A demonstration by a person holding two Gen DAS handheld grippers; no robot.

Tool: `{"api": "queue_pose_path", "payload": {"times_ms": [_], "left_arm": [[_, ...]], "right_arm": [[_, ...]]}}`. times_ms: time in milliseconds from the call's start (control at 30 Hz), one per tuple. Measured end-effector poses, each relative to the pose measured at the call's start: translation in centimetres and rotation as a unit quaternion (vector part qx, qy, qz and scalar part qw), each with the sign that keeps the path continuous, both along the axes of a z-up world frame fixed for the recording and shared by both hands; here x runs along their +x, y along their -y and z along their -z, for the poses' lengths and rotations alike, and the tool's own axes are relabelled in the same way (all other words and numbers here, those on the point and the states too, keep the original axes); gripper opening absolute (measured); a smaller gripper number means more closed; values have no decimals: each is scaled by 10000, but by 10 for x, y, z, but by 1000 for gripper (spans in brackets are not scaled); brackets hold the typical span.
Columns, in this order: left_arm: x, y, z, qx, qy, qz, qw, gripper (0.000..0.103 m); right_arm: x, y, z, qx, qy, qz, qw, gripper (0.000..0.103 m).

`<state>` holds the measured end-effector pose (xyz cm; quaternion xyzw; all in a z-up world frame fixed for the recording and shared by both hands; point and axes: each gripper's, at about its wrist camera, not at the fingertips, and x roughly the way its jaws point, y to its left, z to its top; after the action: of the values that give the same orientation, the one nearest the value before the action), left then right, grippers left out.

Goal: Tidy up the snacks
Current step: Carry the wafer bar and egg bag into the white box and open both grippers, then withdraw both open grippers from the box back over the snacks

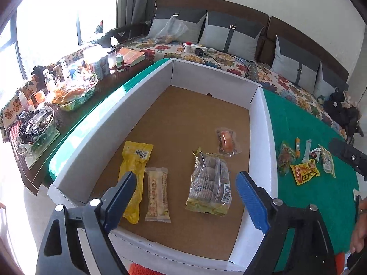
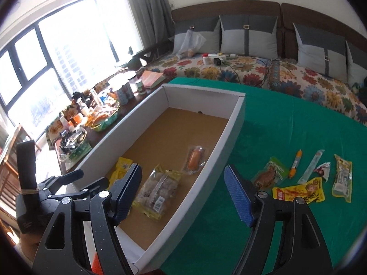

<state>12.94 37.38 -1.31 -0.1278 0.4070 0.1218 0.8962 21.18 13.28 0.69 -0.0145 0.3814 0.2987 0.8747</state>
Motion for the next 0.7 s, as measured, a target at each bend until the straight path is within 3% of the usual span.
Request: {"api": "queue_pose_path", "payload": {"times_ms": [167,333,500,700], "left_arm": [[-4,49,-6,55,115,443,9989,88],[-2,118,-11,-4,272,1128,9932,89],[6,206,0,-38,166,1983,9800,96],[25,297,52,168,-375,2701,9620,96]], "right_arm": [[-3,65,43,-633,235,359,9971,78],[-7,151,106,-1527,248,977,9831,78],[-17,240,143,-1599,149,1998,9666,77],[-38,312,157,-1307,219,3080,9421,78]]}}
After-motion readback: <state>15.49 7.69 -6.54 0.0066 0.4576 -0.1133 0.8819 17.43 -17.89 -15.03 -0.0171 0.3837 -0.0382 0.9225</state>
